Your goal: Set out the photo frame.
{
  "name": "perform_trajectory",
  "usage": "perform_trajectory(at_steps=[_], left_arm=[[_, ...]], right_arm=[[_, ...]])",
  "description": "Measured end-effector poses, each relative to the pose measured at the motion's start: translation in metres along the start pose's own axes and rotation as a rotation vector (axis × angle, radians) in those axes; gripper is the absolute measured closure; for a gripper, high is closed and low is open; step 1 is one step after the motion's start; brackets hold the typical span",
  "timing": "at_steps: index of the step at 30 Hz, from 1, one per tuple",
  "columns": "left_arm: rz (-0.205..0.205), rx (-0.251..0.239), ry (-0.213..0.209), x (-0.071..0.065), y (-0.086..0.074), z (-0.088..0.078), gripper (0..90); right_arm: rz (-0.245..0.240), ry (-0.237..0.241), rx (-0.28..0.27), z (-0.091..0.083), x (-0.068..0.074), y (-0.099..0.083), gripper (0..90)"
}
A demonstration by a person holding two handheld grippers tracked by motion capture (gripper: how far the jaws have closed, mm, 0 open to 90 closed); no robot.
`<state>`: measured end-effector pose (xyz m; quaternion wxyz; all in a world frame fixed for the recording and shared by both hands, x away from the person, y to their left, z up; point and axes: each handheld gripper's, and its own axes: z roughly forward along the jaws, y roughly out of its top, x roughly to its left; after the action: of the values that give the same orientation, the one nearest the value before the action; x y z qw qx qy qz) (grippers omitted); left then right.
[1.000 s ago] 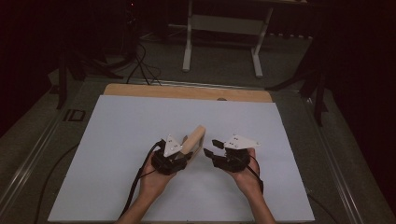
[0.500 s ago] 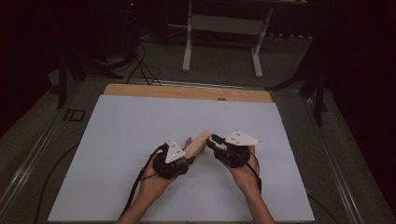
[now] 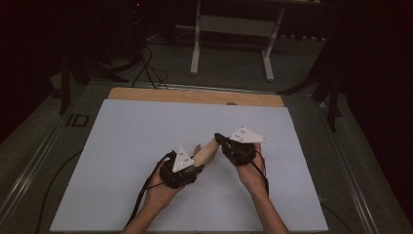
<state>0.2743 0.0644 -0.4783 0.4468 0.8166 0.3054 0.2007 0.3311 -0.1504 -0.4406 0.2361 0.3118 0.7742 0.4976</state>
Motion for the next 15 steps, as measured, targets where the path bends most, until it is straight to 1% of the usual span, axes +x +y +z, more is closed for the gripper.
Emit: perform_trajectory(at_steps=[5,8,15], left_arm=[[-0.001,-0.003,0.0,0.0,0.0,0.0,59.8],[-0.001,-0.002,-0.001,0.001,-0.001,0.0,59.8],[-0.011,-0.006,-0.003,0.002,-0.002,-0.001,59.8]], right_arm=[[-0.003,-0.007,0.01,0.009,-0.002,0.004,89.7],[-0.01,-0.006,0.026,0.018,-0.002,0.007,89.7],[-0.01,-0.007,0.06,0.032,-0.002,0.009,89.7]])
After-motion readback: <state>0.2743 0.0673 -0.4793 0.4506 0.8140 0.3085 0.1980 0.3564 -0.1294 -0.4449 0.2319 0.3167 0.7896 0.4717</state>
